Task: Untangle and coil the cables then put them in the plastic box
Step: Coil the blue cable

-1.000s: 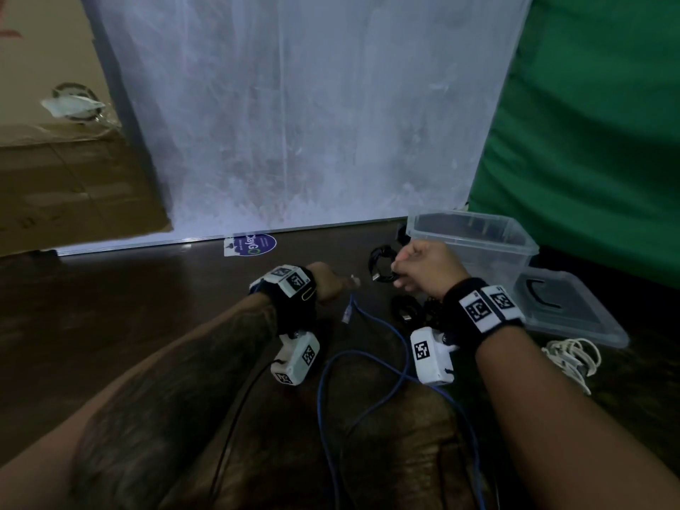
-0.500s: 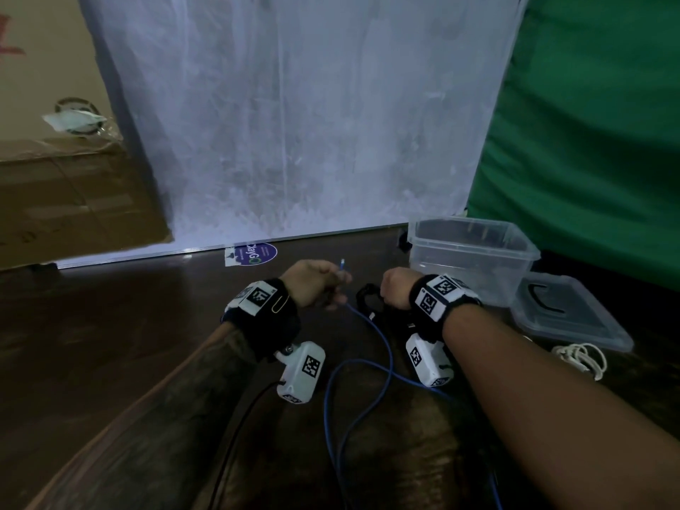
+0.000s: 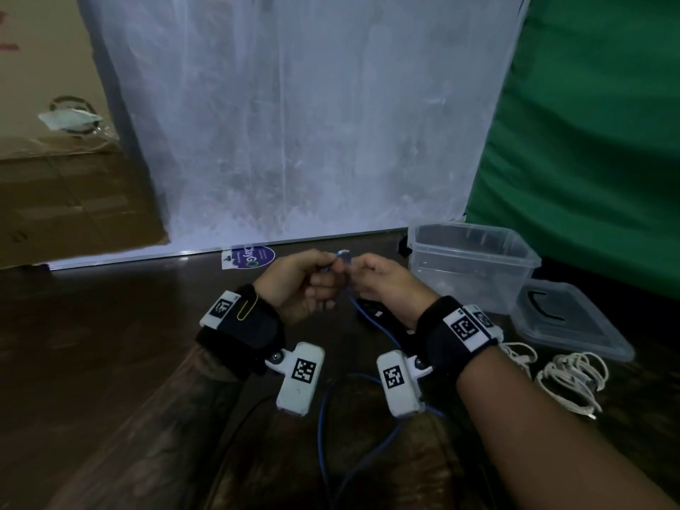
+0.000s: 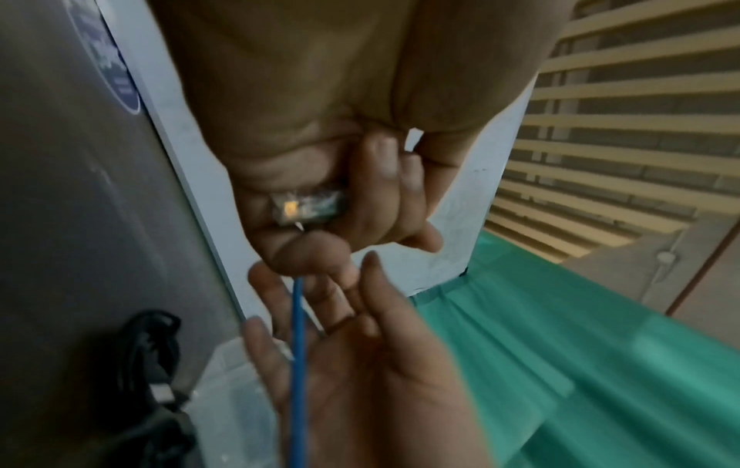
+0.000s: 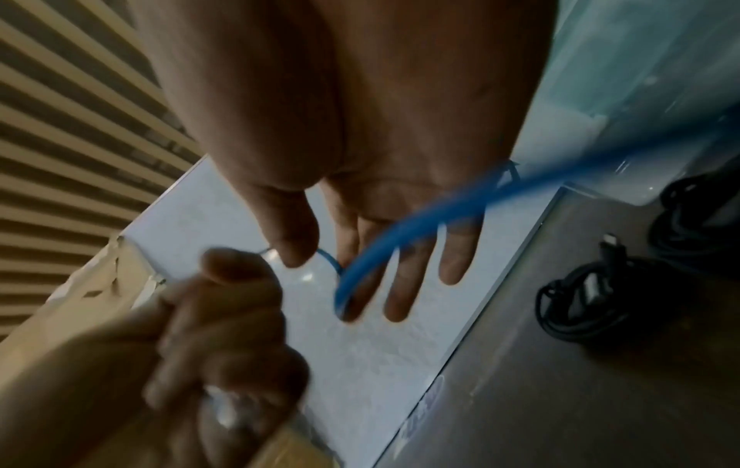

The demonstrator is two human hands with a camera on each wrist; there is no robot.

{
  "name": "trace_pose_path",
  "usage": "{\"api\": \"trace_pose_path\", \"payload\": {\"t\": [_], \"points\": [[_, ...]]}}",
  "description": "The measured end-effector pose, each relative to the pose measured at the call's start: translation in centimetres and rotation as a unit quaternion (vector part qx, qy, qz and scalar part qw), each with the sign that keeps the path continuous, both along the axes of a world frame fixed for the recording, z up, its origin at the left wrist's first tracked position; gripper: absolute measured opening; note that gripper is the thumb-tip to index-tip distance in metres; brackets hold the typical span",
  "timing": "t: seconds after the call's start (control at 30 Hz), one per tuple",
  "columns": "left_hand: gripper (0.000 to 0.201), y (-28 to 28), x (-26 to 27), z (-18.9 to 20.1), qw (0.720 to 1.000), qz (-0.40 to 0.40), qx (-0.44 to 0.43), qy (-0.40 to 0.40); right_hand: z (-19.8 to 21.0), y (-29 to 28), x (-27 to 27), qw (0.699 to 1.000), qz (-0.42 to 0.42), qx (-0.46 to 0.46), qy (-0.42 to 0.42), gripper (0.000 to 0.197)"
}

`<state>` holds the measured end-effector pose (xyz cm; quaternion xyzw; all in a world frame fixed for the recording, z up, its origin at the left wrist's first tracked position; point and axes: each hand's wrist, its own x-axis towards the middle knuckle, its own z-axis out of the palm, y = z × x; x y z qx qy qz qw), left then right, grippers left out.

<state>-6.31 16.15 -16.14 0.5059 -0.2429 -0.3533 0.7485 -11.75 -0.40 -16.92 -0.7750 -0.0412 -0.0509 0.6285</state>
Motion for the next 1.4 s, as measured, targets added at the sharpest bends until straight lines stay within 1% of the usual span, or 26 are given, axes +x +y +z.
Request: {"api": "trace_pose_path", "payload": {"t": [0.07,0.1,0.13,0.17,0.27,0.33,0.43,0.53,0.6,0.67,0.7,0.73,0.8,0.83,0.87,0.93,1.0,1.07,1.13,1.17,1.23,1.27,1.33,1.4], "points": [[0.022,0.4,0.0,0.1,0.996,-0.057,-0.051,0.037,-0.6,0.2,-0.2,0.997,-0.003,0.079,0.005,0.011],[0.023,0.5,0.0,0.1,0.993,-0.075,-0.077,0.053,-0.9,0.4,-0.4,0.996,-0.005,0.092,0.01,0.011],[0.023,0.5,0.1,0.0,0.99,-0.079,-0.1,0.068,-1.3,0.6,-0.6,0.997,-0.005,0.078,0.014,0.012],[0.024,0.4,0.2,-0.2,0.987,-0.069,-0.118,0.081,-1.7,0.9,-0.9,0.999,0.002,0.045,0.021,0.014],[0.02,0.0,1.1,-1.4,0.987,0.01,-0.136,0.082,-2.7,1.7,-1.6,0.993,0.045,-0.085,0.068,0.02],[0.02,-0.2,1.6,-2.2,0.987,0.044,-0.14,0.066,-2.6,2.0,-2.0,0.98,0.068,-0.164,0.088,0.02],[0.024,-0.5,2.1,-2.8,0.981,0.108,-0.15,0.061,-1.7,2.3,-2.5,0.95,0.086,-0.285,0.099,0.028],[0.024,-0.8,2.2,-2.8,0.97,0.168,-0.165,0.067,-1.0,2.7,-2.9,0.921,0.119,-0.362,0.078,0.028],[0.023,-1.0,2.1,-2.8,0.968,0.179,-0.169,0.048,-0.4,3.0,-3.5,0.91,0.144,-0.383,0.064,0.025],[0.018,-1.0,1.7,-2.7,0.97,0.189,-0.15,0.004,0.4,3.1,-4.1,0.907,0.154,-0.392,0.028,0.026],[0.016,-1.1,1.5,-2.6,0.973,0.188,-0.123,-0.043,0.9,2.9,-4.3,0.908,0.138,-0.396,-0.014,0.026],[0.014,-1.0,1.1,-2.5,0.973,0.19,-0.071,-0.11,1.4,2.5,-4.3,0.911,0.108,-0.392,-0.069,0.024],[0.018,-1.0,0.3,-2.3,0.955,0.161,0.035,-0.246,2.3,1.1,-3.9,0.916,0.029,-0.359,-0.175,0.02],[0.02,-1.1,-0.1,-2.0,0.953,0.135,0.057,-0.266,2.6,0.3,-3.6,0.914,-0.006,-0.349,-0.205,0.02],[0.022,-1.2,-0.7,-1.5,0.961,0.113,0.057,-0.244,2.7,-0.4,-3.4,0.912,-0.04,-0.345,-0.218,0.019],[0.024,-1.5,-1.9,-0.5,0.981,0.071,0.04,-0.175,2.7,-1.6,-3.1,0.913,-0.097,-0.329,-0.223,0.016],[0.027,-1.8,-2.4,-0.1,0.987,0.023,0.044,-0.153,2.5,-2.1,-3.1,0.918,-0.124,-0.299,-0.229,0.014],[0.025,-1.6,-2.5,-0.1,0.99,-0.018,0.033,-0.139,2.0,-2.4,-2.8,0.933,-0.132,-0.243,-0.23,0.01],[0.021,-1.1,-2.4,0.0,0.995,-0.05,-0.021,-0.083,1.2,-2.6,-2.0,0.946,-0.138,-0.198,-0.218,0.011],[0.021,-1.0,-2.4,0.1,0.995,-0.059,-0.069,-0.046,0.6,-2.7,-1.7,0.949,-0.143,-0.196,-0.202,0.014],[0.023,-1.0,-1.9,0.1,0.988,-0.029,-0.155,0.006,-0.5,-2.1,-1.6,0.956,-0.125,-0.227,-0.14,0.02],[0.022,-1.1,-1.5,0.1,0.984,-0.003,-0.175,0.012,-0.9,-1.4,-2.1,0.957,-0.097,-0.253,-0.103,0.022],[0.016,-1.2,-0.6,-0.1,0.982,0.047,-0.181,0.003,-1.0,0.5,-3.6,0.957,-0.02,-0.287,-0.041,0.021],[0.017,-1.3,0.2,-0.7,0.978,0.106,-0.177,0.025,-1.0,1.9,-5.0,0.951,0.039,-0.306,-0.018,0.022]]}}
